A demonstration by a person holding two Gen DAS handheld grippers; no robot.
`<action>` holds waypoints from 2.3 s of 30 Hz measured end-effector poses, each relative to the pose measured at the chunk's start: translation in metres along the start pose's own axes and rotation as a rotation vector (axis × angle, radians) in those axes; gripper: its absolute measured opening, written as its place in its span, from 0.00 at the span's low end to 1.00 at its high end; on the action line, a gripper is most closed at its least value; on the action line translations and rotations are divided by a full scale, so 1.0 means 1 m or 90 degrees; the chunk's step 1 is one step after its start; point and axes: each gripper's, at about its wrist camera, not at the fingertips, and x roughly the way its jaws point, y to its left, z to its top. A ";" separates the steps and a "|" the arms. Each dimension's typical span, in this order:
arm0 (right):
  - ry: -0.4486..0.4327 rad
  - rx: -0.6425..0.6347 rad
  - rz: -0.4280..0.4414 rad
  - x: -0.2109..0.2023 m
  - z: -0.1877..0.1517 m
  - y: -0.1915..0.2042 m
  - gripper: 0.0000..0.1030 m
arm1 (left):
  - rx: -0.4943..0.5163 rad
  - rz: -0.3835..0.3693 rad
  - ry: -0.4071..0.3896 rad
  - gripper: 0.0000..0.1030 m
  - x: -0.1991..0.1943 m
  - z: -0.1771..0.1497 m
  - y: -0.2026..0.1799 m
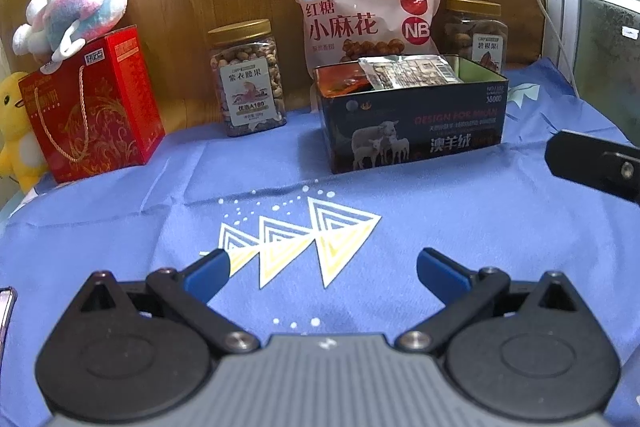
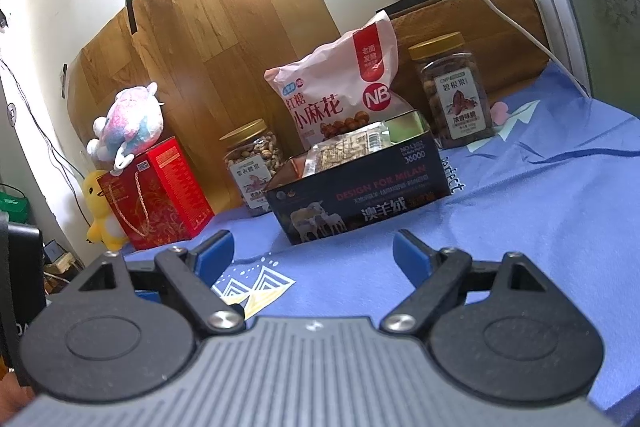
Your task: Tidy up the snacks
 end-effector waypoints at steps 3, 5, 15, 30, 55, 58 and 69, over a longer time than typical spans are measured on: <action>-0.001 0.004 -0.005 0.001 -0.001 -0.001 0.86 | -0.004 -0.003 0.007 1.00 0.002 -0.001 0.001; -0.001 0.006 -0.007 0.001 -0.001 -0.001 0.86 | -0.004 0.000 0.010 1.00 0.003 -0.001 0.001; 0.007 0.012 -0.013 0.005 -0.003 -0.003 0.86 | -0.008 0.004 0.030 1.00 0.011 -0.003 0.003; 0.011 0.016 -0.019 0.007 -0.005 -0.003 0.87 | -0.004 0.006 0.046 1.00 0.017 -0.005 0.004; 0.008 0.020 -0.023 0.006 -0.008 -0.003 0.87 | -0.008 0.008 0.060 1.00 0.020 -0.008 0.006; 0.010 0.021 -0.025 0.006 -0.008 -0.003 0.87 | -0.009 0.007 0.063 1.00 0.021 -0.008 0.006; 0.010 0.023 -0.027 0.007 -0.008 -0.004 0.87 | -0.010 0.006 0.070 1.00 0.021 -0.010 0.005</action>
